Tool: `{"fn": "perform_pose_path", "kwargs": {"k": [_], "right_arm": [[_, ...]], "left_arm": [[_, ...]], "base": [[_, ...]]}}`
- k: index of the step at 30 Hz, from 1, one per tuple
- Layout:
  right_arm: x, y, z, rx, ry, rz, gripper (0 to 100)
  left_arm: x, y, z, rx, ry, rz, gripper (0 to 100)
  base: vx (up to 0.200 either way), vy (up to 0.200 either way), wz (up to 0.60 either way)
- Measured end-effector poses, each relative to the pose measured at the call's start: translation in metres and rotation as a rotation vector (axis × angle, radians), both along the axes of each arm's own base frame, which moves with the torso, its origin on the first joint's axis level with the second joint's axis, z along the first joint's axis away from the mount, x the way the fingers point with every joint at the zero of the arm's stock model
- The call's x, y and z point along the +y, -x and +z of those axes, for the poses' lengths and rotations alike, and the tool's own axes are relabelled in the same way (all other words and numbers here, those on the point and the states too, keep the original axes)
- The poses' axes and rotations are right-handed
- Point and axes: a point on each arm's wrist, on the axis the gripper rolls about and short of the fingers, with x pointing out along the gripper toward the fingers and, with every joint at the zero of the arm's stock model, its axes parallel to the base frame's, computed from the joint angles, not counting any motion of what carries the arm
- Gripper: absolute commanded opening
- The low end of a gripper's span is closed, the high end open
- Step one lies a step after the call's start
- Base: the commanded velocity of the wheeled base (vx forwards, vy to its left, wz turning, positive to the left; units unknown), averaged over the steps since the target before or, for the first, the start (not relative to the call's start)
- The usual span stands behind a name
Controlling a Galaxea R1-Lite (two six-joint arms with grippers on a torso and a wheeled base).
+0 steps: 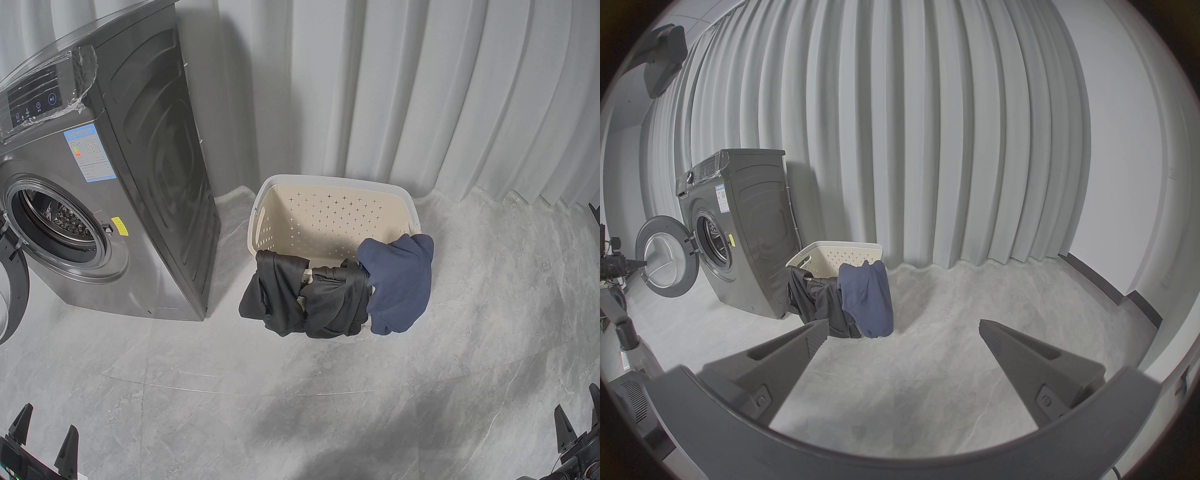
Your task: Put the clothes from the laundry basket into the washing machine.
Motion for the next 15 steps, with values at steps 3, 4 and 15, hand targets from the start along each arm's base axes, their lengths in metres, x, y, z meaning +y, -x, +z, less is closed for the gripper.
{"fn": "perform_pose_path", "kwargs": {"k": [3, 4, 15], "right_arm": [[0.0, 0.0, 0.0, 0.0, 0.0, 0.0, 100], [0.0, 0.0, 0.0, 0.0, 0.0, 0.0, 100], [0.0, 0.0, 0.0, 0.001, 0.001, 0.0, 100]], "left_arm": [[0.0, 0.0, 0.0, 0.0, 0.0, 0.0, 100], [0.0, 0.0, 0.0, 0.0, 0.0, 0.0, 100], [0.0, 0.0, 0.0, 0.0, -0.002, -0.001, 100]], "base": [[0.0, 0.0, 0.0], [0.0, 0.0, 0.0], [0.109, 0.0, 0.0]]}}
